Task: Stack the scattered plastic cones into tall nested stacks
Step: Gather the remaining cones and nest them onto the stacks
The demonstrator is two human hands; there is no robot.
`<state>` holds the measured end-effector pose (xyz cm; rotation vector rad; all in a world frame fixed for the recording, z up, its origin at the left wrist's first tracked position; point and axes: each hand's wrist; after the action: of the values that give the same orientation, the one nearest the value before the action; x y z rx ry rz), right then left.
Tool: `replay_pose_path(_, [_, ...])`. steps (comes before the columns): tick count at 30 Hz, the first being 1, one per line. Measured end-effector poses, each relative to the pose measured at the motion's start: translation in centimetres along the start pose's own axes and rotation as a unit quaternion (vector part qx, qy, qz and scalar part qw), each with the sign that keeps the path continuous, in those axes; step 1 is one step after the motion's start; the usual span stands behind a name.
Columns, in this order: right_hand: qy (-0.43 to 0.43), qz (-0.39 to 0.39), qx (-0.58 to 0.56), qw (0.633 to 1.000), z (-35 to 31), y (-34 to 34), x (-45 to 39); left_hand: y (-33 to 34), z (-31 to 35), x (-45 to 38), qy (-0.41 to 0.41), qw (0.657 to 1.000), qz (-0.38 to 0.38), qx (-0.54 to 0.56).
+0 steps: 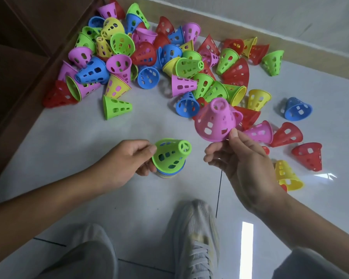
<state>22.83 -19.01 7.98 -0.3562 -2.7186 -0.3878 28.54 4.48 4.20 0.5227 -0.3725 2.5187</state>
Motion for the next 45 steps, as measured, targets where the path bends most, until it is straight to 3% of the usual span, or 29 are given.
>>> replay_pose_path(6, [0.035,-0.105,-0.013,0.994,-0.3,1.8,0.8,-0.6,-1.1,-0.1,0.048,0.976,0.074,-0.2])
replay_pose_path(9, [0.062,-0.143,0.019,0.988,0.2,2.6,0.8,-0.9,-0.9,0.1,0.058,0.969,0.123,-0.205])
replay_pose_path(11, [0.077,-0.145,0.061,0.985,0.6,3.0,0.8,-1.2,-1.1,0.2,0.048,0.978,0.105,-0.172])
replay_pose_path(17, [0.086,-0.072,0.231,0.966,1.0,3.4,1.0,-1.5,-1.7,0.6,0.043,0.99,0.0,-0.137])
replay_pose_path(24, [0.044,-0.044,0.387,0.92,1.6,3.4,1.0,0.1,-0.9,1.0,0.084,0.992,-0.047,-0.086])
replay_pose_path(39, [0.013,0.023,0.456,0.889,1.2,-3.4,2.0,2.4,-1.3,0.6,0.041,0.996,-0.025,-0.08])
replay_pose_path(45, [-0.055,0.113,0.514,0.848,0.4,-9.8,1.0,5.0,-0.9,-0.6,0.061,0.992,-0.016,-0.11])
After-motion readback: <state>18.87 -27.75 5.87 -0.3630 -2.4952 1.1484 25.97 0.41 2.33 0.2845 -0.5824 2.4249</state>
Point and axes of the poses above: each hand's wrist, its own x-axis away from the middle knuckle, its own y-axis out of the palm, z = x × y
